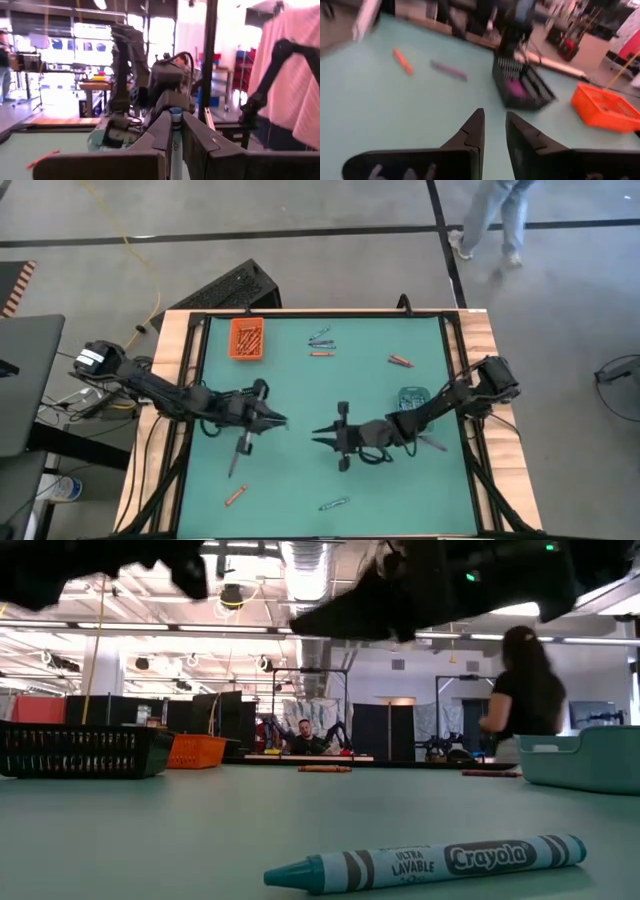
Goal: Sort crayons
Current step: Put the blue crayon into the blue bin
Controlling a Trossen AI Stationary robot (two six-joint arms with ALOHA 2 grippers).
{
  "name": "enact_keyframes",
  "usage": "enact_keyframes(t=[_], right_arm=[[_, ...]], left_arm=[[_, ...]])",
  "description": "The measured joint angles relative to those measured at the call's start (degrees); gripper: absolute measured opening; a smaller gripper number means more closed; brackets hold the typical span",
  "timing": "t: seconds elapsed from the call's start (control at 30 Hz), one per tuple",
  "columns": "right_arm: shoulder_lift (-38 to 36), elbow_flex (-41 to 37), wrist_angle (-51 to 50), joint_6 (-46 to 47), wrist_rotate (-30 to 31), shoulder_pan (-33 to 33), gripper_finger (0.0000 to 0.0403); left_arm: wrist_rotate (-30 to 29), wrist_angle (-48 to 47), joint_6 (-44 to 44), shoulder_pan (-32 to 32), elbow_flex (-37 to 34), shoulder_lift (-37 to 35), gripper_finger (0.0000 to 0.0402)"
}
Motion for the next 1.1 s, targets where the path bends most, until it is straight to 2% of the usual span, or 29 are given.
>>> enact_keyframes(t=[0.1,0.2,0.3,0.43,0.7,0.87,1.1], right_arm=[[0.1,0.5,2.1,0.3,-0.5,-2.2,0.0079],[0.1,1.4,2.3,0.2,-0.6,-4.4,0.0079],[0.0,3.1,2.4,3.5,-1.6,-6.0,0.0079],[0.7,5.5,2.6,4.4,-7.4,-7.1,0.0079],[2.9,8.6,-2.1,0.8,-9.2,-6.4,0.0085],[2.9,8.7,-5.7,3.0,-9.3,-5.7,0.012],[2.8,8.7,-5.2,3.3,-9.2,-5.8,0.0214]], left_arm=[[-1.4,7.1,-1.4,-0.1,-5.3,-0.1,0.0018],[-2.4,7.8,-1.4,-0.4,-6.9,-0.1,0.0018],[-3.1,6.4,1.0,-0.7,-6.0,0.6,0.0018],[-3.1,5.7,2.1,-0.7,-3.8,3.6,0.0018],[-3.7,5.4,5.9,-0.8,0.3,10.5,0.0018],[-4.0,3.9,6.1,-0.8,0.7,10.7,0.0018],[-4.3,2.3,5.6,-0.8,0.7,10.1,0.0018]])
